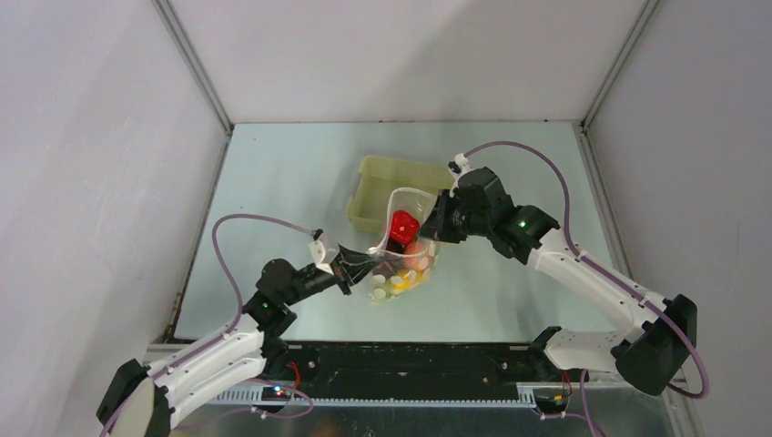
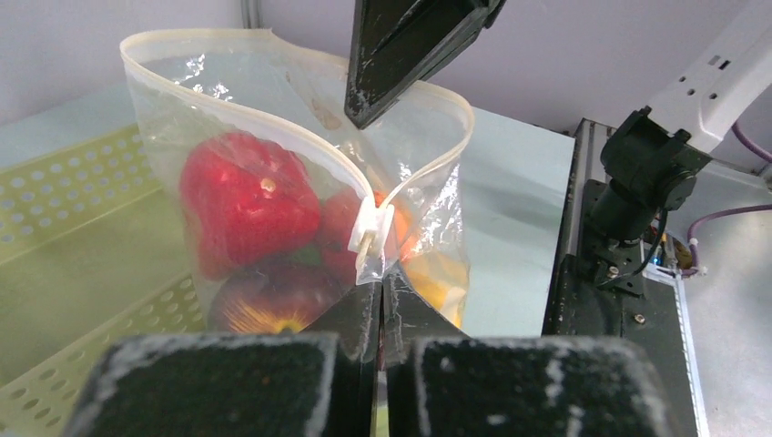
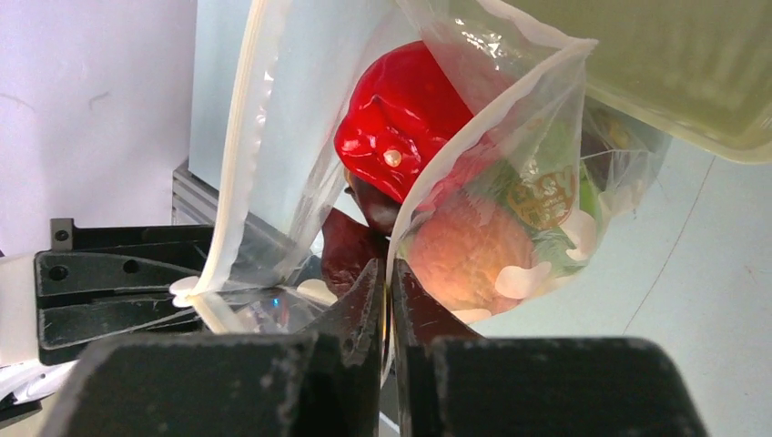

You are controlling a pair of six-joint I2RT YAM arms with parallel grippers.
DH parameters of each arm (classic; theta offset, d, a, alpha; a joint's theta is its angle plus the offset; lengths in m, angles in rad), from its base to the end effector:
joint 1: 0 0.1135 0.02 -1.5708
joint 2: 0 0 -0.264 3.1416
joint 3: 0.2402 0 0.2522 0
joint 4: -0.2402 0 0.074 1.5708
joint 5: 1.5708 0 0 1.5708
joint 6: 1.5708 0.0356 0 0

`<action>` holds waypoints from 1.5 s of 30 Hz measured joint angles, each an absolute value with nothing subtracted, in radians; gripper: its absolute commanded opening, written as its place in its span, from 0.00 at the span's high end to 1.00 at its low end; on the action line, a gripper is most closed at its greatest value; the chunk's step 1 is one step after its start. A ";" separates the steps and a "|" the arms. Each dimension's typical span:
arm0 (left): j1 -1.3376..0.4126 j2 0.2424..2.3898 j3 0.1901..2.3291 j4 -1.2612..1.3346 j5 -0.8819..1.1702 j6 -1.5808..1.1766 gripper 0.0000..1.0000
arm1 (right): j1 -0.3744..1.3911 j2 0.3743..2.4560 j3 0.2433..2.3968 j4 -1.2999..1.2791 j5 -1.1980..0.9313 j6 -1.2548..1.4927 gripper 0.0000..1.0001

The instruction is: Place the food in the zip-top bag and seal the zipper

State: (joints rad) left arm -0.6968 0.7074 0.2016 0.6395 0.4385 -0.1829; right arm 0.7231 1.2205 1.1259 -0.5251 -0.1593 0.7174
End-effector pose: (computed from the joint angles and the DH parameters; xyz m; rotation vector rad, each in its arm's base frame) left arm 0.1191 -0.1194 0.2330 0.7445 1.3421 -1.0240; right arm 0.1970 0.1814 0.3347 -0.1036 2.3564 0.9419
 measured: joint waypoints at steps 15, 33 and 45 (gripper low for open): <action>-0.697 0.572 0.254 0.477 0.510 -0.147 1.00 | 0.798 1.002 1.118 -0.467 -0.224 0.083 0.36; -0.697 0.580 0.363 0.274 0.503 -0.122 1.00 | 0.920 1.262 1.295 -0.435 -0.644 -0.526 0.51; -0.697 0.572 0.364 0.226 0.473 -0.092 1.00 | 0.946 1.456 1.533 -0.648 -0.716 -0.627 0.54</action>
